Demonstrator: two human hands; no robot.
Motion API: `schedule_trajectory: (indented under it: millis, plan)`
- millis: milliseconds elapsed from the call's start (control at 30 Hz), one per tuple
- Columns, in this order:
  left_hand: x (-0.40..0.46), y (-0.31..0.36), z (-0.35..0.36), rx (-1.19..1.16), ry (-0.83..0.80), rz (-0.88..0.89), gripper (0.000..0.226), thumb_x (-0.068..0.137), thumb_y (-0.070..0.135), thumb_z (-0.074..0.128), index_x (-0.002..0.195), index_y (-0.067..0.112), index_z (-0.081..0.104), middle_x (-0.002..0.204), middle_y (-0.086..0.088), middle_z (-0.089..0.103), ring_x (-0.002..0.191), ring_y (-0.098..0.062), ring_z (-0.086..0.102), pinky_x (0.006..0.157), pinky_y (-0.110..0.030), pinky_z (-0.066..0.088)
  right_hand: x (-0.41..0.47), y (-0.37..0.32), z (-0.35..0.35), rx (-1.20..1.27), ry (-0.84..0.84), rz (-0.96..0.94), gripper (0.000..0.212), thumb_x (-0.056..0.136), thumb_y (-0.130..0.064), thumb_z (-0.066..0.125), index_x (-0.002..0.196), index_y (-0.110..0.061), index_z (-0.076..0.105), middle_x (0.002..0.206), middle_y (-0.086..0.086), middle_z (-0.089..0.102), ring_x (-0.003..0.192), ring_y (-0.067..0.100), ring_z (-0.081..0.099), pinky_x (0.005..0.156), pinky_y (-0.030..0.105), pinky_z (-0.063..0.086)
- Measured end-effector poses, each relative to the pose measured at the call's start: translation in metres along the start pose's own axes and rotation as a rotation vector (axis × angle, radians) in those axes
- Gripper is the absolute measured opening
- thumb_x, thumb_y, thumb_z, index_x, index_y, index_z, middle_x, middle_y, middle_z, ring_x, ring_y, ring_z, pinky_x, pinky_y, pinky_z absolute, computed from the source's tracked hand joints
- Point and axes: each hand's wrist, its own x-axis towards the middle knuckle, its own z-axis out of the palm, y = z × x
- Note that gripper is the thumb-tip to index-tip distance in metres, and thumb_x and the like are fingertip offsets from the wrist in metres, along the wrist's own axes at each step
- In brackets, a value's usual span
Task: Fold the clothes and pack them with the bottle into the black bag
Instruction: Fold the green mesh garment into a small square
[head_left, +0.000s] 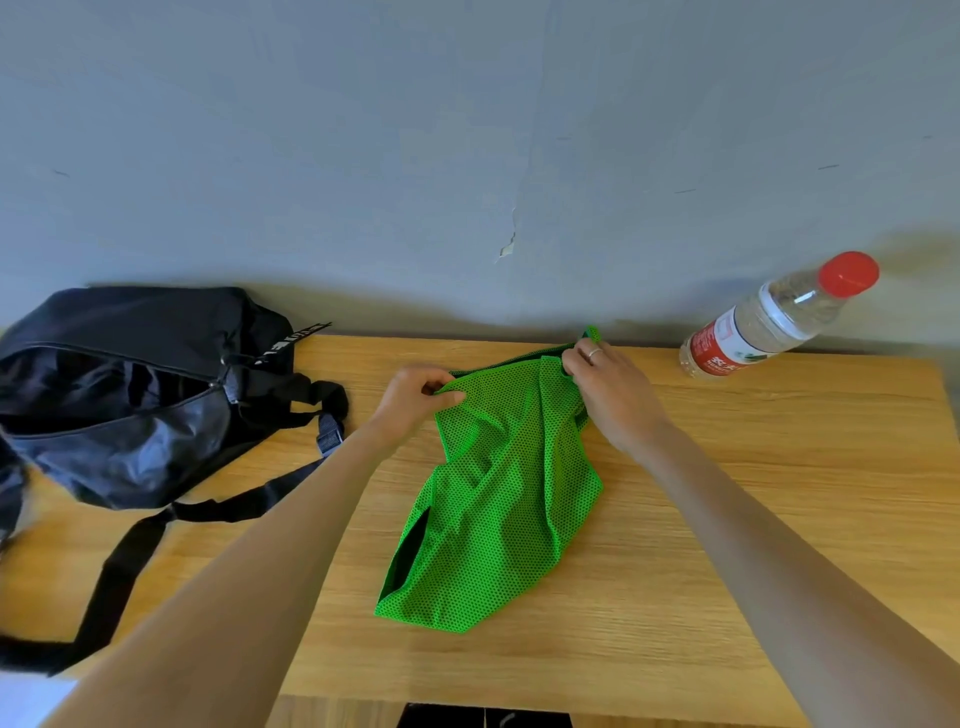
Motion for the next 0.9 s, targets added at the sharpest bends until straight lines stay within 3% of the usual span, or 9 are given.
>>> schedule_trajectory:
  millis: [167, 267, 467, 567, 700, 800, 900]
  plan:
    - [0.000, -0.001, 0.000, 0.009, -0.002, -0.001, 0.013, 0.085, 0.012, 0.067, 0.073, 0.016, 0.064, 0.067, 0.002, 0.051, 0.064, -0.009, 0.041, 0.062, -0.023, 0.032, -0.010, 0.010, -0.007, 0.270, 0.061, 0.133, 0.006, 0.091, 0.000, 0.051, 0.091, -0.006, 0.053, 0.086, 0.006, 0.052, 0.077, 0.019, 0.048, 0.061, 0.028, 0.032]
    - [0.002, -0.003, 0.000, 0.013, 0.005, -0.008, 0.008, 0.084, 0.013, 0.067, 0.082, 0.005, 0.068, 0.075, -0.007, 0.055, 0.071, -0.014, 0.045, 0.067, -0.028, 0.035, -0.019, 0.021, -0.010, 0.500, 0.162, 0.323, 0.007, 0.092, 0.000, 0.051, 0.088, -0.006, 0.054, 0.077, 0.004, 0.055, 0.068, 0.018, 0.049, 0.058, 0.028, 0.038]
    - [0.001, -0.002, 0.001, 0.008, 0.010, -0.013, 0.011, 0.084, 0.012, 0.068, 0.086, 0.001, 0.068, 0.080, -0.013, 0.057, 0.072, -0.017, 0.045, 0.068, -0.029, 0.034, -0.033, 0.031, -0.003, 0.627, 0.252, 0.573, 0.012, 0.085, 0.008, 0.058, 0.081, -0.004, 0.060, 0.073, 0.002, 0.056, 0.064, 0.002, 0.048, 0.062, 0.004, 0.037]
    - [0.001, -0.002, 0.001, 0.009, 0.007, -0.009, 0.012, 0.084, 0.013, 0.067, 0.085, 0.001, 0.068, 0.075, -0.009, 0.054, 0.067, -0.013, 0.043, 0.063, -0.026, 0.033, -0.024, 0.034, 0.003, 0.640, 0.246, 0.653, 0.010, 0.084, 0.005, 0.059, 0.082, -0.005, 0.062, 0.076, 0.003, 0.060, 0.065, 0.008, 0.051, 0.066, 0.018, 0.038]
    - [0.001, -0.002, 0.001, 0.005, 0.004, -0.008, 0.008, 0.085, 0.013, 0.067, 0.081, 0.006, 0.068, 0.073, -0.006, 0.054, 0.067, -0.013, 0.043, 0.063, -0.025, 0.033, -0.009, 0.033, 0.004, 0.498, 0.250, 0.582, 0.005, 0.085, -0.005, 0.060, 0.087, -0.008, 0.060, 0.091, 0.010, 0.060, 0.079, 0.022, 0.055, 0.069, 0.037, 0.045]
    - [0.002, -0.003, 0.000, 0.013, -0.001, 0.001, 0.007, 0.085, 0.014, 0.067, 0.080, 0.008, 0.068, 0.072, -0.005, 0.054, 0.067, -0.012, 0.043, 0.061, -0.020, 0.033, -0.003, 0.025, -0.003, 0.412, 0.320, 0.499, 0.005, 0.083, -0.005, 0.061, 0.088, -0.007, 0.059, 0.096, 0.007, 0.055, 0.084, 0.018, 0.050, 0.071, 0.032, 0.041]
    - [0.002, -0.005, 0.000, 0.017, -0.008, 0.006, 0.010, 0.085, 0.014, 0.067, 0.082, 0.005, 0.068, 0.071, -0.006, 0.053, 0.066, -0.014, 0.042, 0.062, -0.024, 0.033, 0.005, 0.025, 0.003, 0.502, 0.261, 0.586, 0.009, 0.085, -0.006, 0.060, 0.093, -0.006, 0.059, 0.095, 0.008, 0.056, 0.090, 0.021, 0.052, 0.077, 0.033, 0.041]
